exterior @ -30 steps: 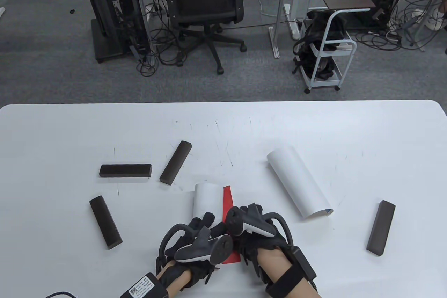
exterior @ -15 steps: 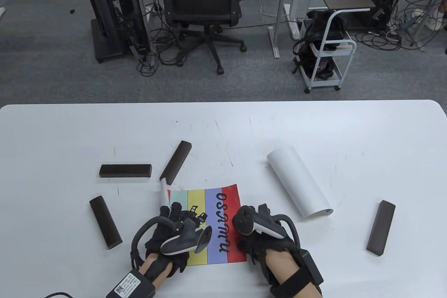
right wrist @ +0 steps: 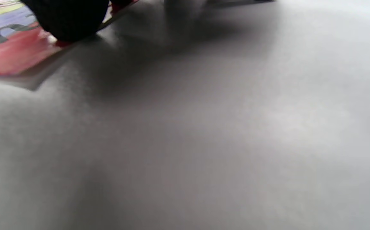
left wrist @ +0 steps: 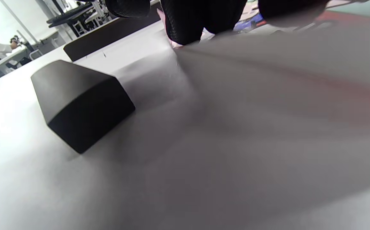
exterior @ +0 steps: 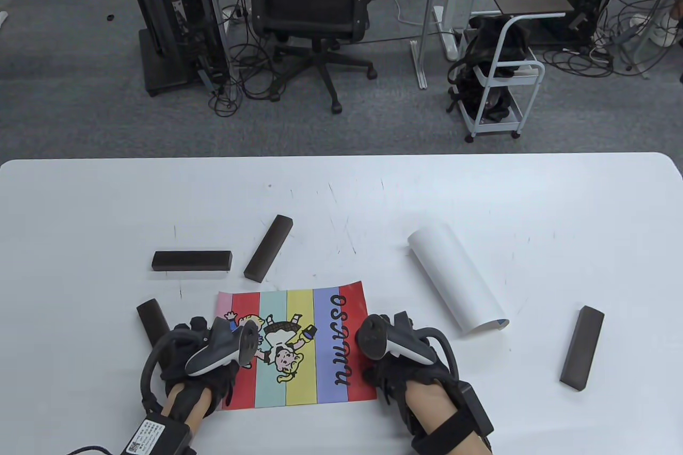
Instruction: Unroll posters and secure with paperweights
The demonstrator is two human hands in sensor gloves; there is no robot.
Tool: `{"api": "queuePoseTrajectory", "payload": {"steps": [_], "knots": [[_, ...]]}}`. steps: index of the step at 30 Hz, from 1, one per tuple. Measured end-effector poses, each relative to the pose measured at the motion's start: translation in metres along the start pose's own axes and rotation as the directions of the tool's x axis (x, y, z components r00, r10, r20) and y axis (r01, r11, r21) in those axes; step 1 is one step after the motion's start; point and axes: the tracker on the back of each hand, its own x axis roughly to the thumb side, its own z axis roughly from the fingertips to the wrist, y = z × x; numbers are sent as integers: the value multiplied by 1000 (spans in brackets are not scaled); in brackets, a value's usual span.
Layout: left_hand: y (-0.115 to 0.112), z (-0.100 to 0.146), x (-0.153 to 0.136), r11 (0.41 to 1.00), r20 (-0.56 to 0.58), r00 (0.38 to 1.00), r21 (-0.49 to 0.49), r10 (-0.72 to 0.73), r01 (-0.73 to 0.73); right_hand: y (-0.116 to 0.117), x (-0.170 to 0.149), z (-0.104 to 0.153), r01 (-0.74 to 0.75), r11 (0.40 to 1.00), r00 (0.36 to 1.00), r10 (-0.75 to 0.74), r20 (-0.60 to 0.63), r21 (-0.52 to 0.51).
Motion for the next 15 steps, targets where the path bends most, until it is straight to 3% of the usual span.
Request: {"api": "queuePoseTrajectory", "payload": {"steps": [6, 11, 15], "knots": [[15, 2, -20, 992, -80, 991, 69, 109, -103, 1, 0, 0, -3, 1000, 1000, 3, -1, -4], [17, -6, -59, 958, -282, 916, 105, 285, -266, 1, 1, 0, -6, 1000, 1000, 6, 0, -4], [1, -17, -82, 965, -489, 836, 57, 250, -256, 1, 1, 0, -6, 1000, 1000, 6, 0, -2]]}}
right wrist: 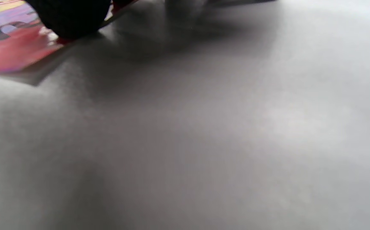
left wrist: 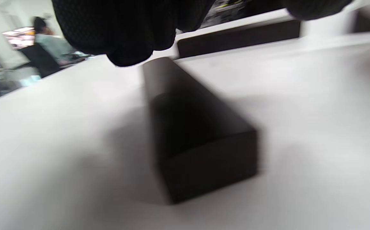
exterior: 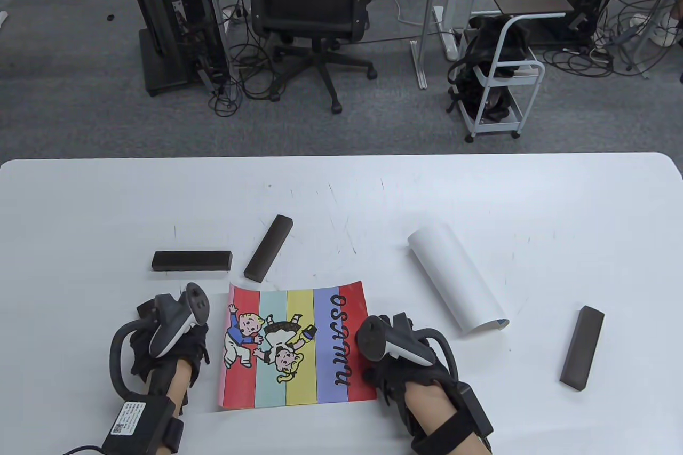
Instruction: Unroll posters and secure with paperweights
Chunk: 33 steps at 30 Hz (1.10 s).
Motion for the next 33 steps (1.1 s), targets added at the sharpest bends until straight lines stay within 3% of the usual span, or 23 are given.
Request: {"api": "queuePoseTrajectory", "payload": {"steps": [3, 6, 14, 20, 24, 29, 33], "knots": [[-12, -15, -9, 994, -100, 994, -106, -35, 25, 0, 0, 0, 1, 1000, 1000, -1, 1, 1], [-24, -26, -16, 981, -151, 988, -188, 15, -44, 0, 0, 0, 2, 1000, 1000, -2, 1, 2], [-23, -35, -24, 980, -216, 973, -165, 76, -113, 0, 1, 0, 1, 1000, 1000, -1, 0, 3], [-23, -30, -30, 982, -180, 979, -142, 99, -125, 0, 1, 0, 2, 1000, 1000, -2, -1, 5], [-14, -14, -27, 972, -113, 973, -101, 202, -214, 0, 1, 0, 1, 1000, 1000, -1, -1, 7], [28, 27, -6, 969, 46, 968, 10, 247, -247, 0, 1, 0, -1, 1000, 1000, 1, -2, 5], [60, 67, 19, 951, 181, 938, 35, 296, -308, 0, 1, -1, -3, 1000, 1000, 3, -5, 7]]}}
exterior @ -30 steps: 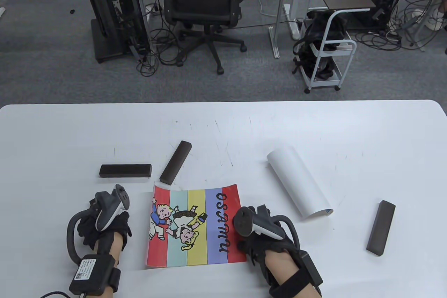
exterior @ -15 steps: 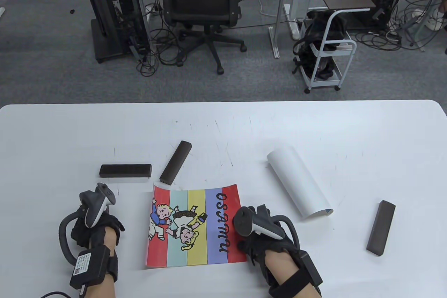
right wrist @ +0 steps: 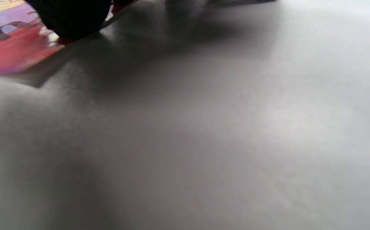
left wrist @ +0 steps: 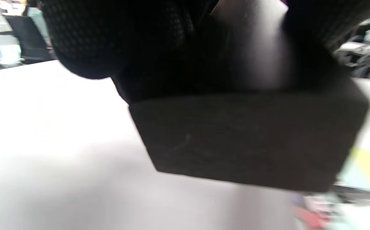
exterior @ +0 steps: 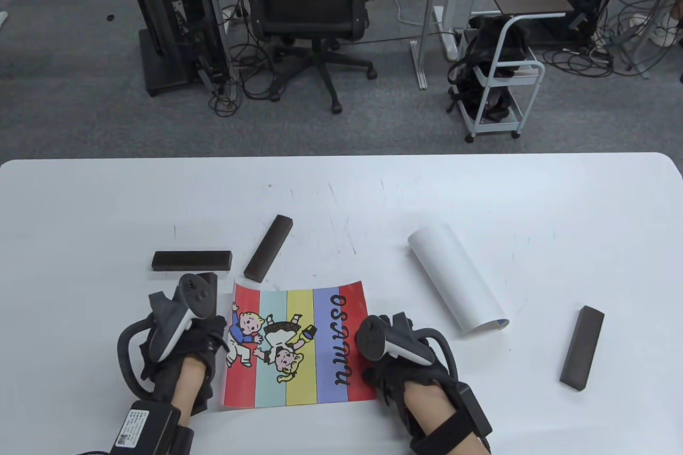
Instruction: Unroll posters and secure with paperweights
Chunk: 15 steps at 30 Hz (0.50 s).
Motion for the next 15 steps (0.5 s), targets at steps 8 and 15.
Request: {"api": "queuePoseTrajectory", "payload": {"steps": [8, 15], "knots": [[-26, 24, 60, 992, 128, 987, -72, -92, 102, 0, 0, 0, -8, 1000, 1000, 8, 0, 1], [-59, -7, 32, 978, -12, 984, -115, -178, 176, 0, 1, 0, -14, 1000, 1000, 14, -5, -1]]}}
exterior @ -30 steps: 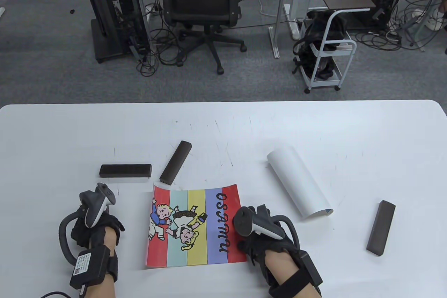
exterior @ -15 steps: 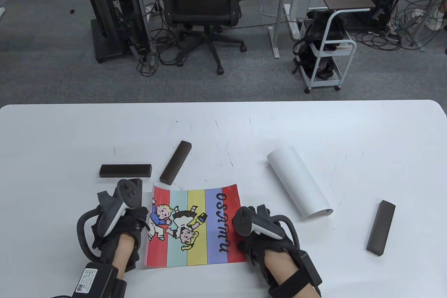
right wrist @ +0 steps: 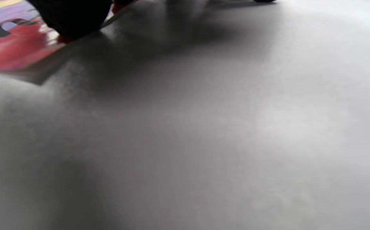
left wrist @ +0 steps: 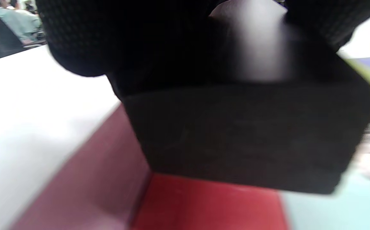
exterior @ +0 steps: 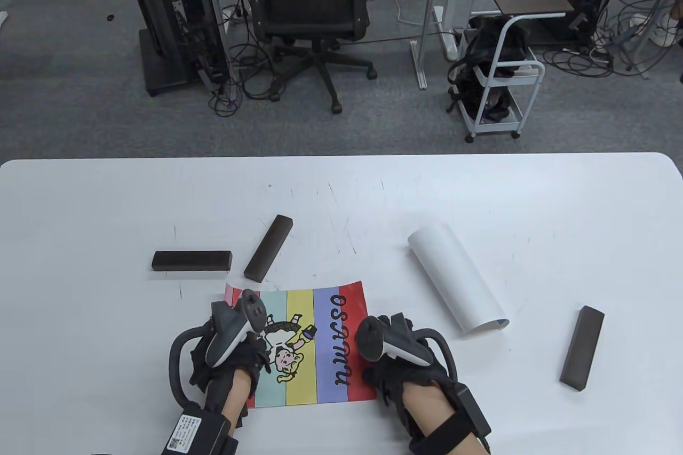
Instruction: Unroll posters and secure with paperweights
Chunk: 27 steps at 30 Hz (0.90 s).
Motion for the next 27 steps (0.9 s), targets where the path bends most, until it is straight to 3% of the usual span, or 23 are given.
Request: {"api": "queuePoseTrajectory", "payload": {"steps": [13, 19, 21, 24, 26, 27], "knots": [[-27, -26, -30, 995, -130, 987, -31, -98, 95, 1, 1, 0, -1, 1000, 1000, 1, 0, 0], [-30, -20, -35, 993, -133, 984, -26, -121, 119, 1, 1, 0, -3, 1000, 1000, 3, -3, -1], [-25, -12, -35, 997, -102, 991, 5, -82, 83, 1, 1, 0, 0, 1000, 1000, 0, -4, -3], [-10, 7, -35, 985, 25, 994, 137, 107, -109, 1, 1, 0, 0, 1000, 1000, 0, -5, 1], [-4, 18, -31, 934, 218, 937, 173, 273, -312, 1, 1, 0, 2, 1000, 1000, -2, -5, 1], [-1, 23, -27, 890, 326, 874, 162, 360, -426, 1, 1, 0, 3, 1000, 1000, -3, -5, 2]]}}
